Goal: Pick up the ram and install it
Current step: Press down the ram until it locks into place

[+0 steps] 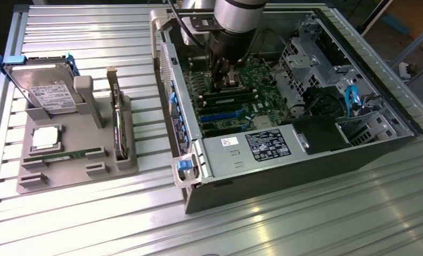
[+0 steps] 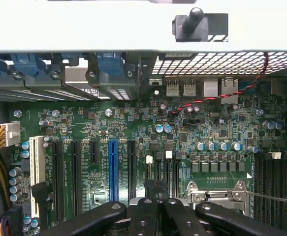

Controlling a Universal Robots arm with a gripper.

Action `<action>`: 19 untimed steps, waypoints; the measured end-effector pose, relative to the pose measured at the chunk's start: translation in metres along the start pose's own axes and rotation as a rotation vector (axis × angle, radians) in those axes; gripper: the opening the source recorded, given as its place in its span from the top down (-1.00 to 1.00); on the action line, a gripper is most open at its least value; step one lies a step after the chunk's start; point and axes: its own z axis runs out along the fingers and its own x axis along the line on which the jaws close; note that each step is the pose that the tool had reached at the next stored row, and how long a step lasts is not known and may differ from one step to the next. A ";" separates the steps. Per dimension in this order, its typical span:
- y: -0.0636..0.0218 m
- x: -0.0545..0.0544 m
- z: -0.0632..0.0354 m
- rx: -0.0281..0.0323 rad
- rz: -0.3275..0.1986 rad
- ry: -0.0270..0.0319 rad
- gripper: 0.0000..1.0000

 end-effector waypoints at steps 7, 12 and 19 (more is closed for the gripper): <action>0.0000 0.000 0.0025 -0.0001 0.000 0.0004 0.78; 0.0000 0.000 0.0026 0.0001 0.000 0.0002 0.78; 0.0000 0.000 0.0026 0.0000 0.000 0.0002 0.78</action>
